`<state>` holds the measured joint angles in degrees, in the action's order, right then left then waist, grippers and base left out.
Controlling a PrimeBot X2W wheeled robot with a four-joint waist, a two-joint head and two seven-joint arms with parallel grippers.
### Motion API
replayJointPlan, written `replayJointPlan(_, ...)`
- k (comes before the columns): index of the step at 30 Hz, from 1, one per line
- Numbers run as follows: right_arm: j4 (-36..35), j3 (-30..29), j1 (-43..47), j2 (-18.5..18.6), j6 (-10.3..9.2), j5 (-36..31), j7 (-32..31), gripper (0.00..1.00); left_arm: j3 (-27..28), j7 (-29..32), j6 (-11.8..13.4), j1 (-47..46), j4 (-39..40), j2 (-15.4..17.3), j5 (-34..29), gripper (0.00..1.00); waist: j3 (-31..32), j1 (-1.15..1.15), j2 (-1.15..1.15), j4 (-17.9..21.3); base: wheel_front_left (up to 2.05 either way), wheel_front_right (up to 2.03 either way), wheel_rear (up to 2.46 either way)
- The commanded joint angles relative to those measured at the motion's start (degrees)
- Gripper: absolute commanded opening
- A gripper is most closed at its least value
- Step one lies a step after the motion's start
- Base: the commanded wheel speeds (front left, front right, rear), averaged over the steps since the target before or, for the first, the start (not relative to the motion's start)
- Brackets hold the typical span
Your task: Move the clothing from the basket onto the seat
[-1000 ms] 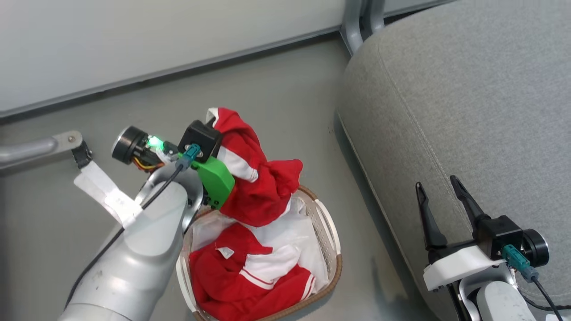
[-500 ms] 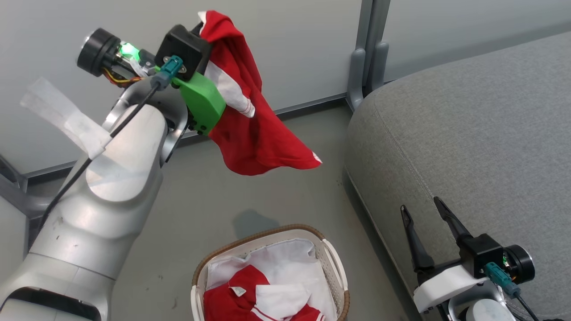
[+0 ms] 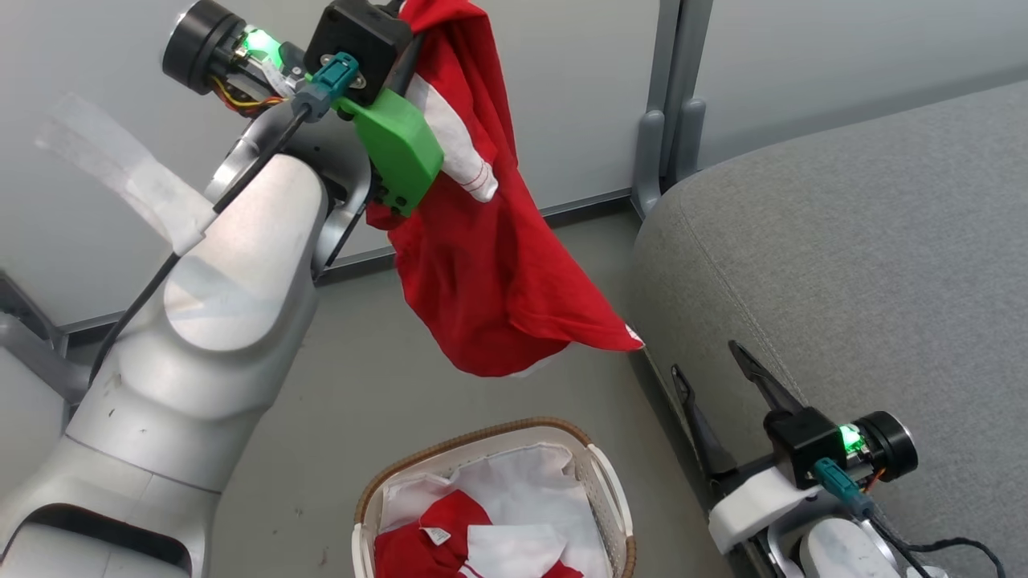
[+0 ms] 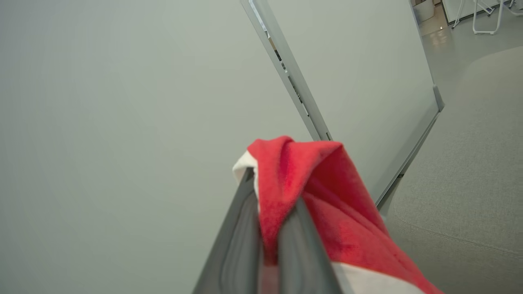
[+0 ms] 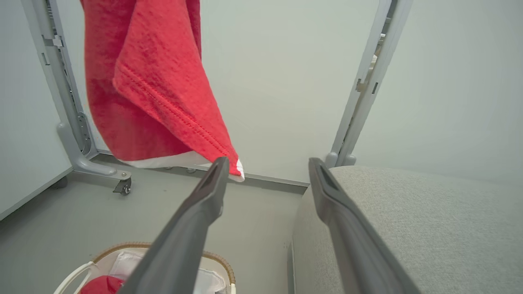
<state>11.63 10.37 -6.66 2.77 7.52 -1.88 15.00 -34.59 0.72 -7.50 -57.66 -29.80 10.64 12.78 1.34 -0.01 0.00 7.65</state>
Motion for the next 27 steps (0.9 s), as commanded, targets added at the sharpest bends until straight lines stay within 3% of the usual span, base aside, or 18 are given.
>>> replayJointPlan(1,0.86,0.63,-1.3,0.2,-0.06,-1.2,0.27,1.0,-0.52,0.51,0.06,-1.24,0.85,-0.11,0.84,0.0,0.35,0.01,0.0,-0.55,0.0,0.0,0.0)
replayJointPlan(7,6.02,3.72,-6.56,0.3,-0.07,-10.66,0.27,1.0,-1.94,2.16,0.06,-1.89,2.99,0.14,3.01,0.0,0.57,0.01,0.0,-1.55,0.0,0.0,0.0)
replayJointPlan(12,8.76,4.12,-10.67,0.21,-0.07,-13.53,0.27,1.0,-2.21,2.5,0.11,-2.67,3.61,-0.47,3.4,0.0,0.35,0.01,0.0,-2.07,0.0,0.0,0.0)
replayJointPlan(19,12.23,5.29,-14.68,0.2,-0.07,-15.81,0.28,1.0,-3.17,2.29,0.13,-3.5,4.95,-1.56,3.83,0.0,0.31,0.01,0.0,-2.78,0.0,0.0,0.0)
replayJointPlan(27,14.43,6.76,-18.03,0.2,-0.07,-13.36,0.28,1.0,-4.62,2.35,0.11,-3.14,8.21,-2.12,4.36,0.0,0.42,0.01,0.0,-4.16,0.0,0.0,0.0)
